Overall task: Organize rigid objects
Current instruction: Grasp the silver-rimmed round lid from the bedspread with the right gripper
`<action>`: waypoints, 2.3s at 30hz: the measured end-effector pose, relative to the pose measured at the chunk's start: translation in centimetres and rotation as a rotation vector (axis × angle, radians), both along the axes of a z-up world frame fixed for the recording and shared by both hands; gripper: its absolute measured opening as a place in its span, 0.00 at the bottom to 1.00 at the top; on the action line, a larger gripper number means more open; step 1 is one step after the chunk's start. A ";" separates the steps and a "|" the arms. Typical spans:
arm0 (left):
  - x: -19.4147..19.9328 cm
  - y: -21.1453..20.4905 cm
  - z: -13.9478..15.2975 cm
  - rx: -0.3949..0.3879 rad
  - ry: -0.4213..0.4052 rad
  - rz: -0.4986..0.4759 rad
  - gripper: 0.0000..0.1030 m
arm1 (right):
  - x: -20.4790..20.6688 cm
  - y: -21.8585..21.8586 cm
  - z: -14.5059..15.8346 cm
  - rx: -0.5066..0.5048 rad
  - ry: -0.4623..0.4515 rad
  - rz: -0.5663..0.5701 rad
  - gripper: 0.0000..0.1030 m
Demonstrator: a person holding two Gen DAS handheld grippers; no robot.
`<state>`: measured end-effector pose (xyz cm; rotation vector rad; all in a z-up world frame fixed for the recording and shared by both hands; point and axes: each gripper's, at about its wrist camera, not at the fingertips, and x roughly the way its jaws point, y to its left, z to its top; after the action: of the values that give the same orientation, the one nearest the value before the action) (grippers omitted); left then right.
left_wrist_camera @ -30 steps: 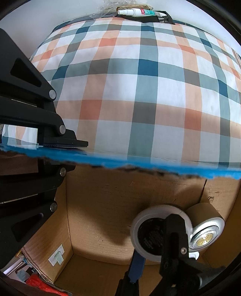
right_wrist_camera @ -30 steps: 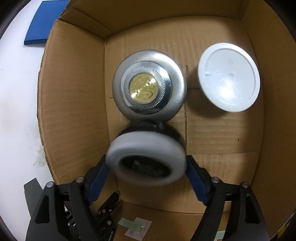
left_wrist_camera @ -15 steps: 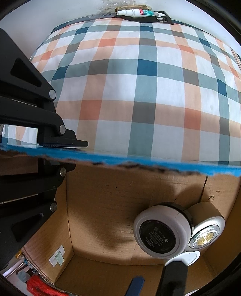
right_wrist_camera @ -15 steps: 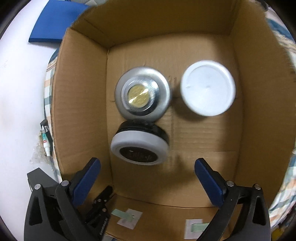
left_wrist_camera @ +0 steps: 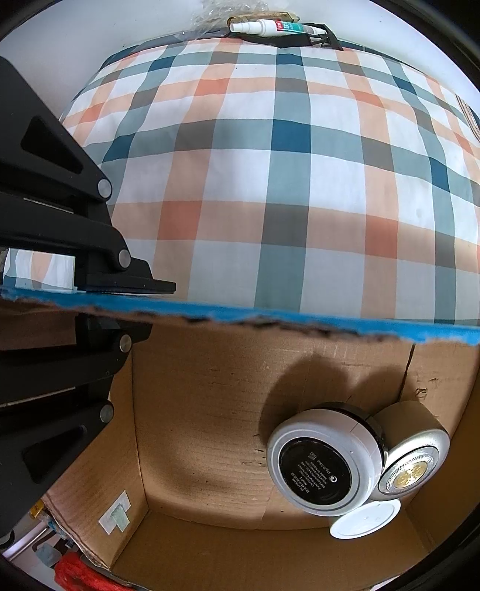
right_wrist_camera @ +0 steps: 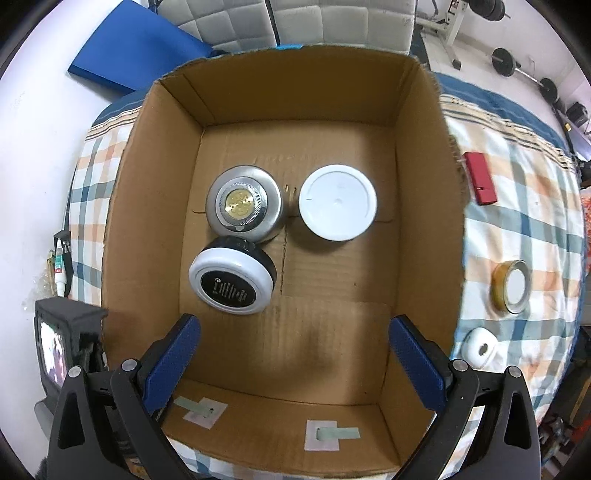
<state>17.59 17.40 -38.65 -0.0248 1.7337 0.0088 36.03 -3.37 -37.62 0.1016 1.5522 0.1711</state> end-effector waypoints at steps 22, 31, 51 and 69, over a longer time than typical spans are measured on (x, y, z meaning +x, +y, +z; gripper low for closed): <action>0.2 0.4 0.1 -0.005 0.004 0.016 0.04 | 0.6 -22.0 1.1 -0.047 -0.035 -0.434 1.00; 0.3 0.5 -0.1 0.000 0.009 0.019 0.04 | 1.2 -28.8 -8.5 -0.067 0.111 -0.574 1.00; 0.3 0.8 -0.5 0.000 0.013 0.019 0.05 | 3.3 -26.3 -12.6 -0.134 0.205 -0.508 0.65; 0.3 0.0 -0.5 0.005 0.012 0.005 0.04 | 1.7 -12.2 4.5 -0.039 -0.117 -0.120 0.65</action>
<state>17.89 17.41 -39.15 -0.0252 1.7458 0.0171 37.74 -15.56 -33.10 0.1508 1.4280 0.0507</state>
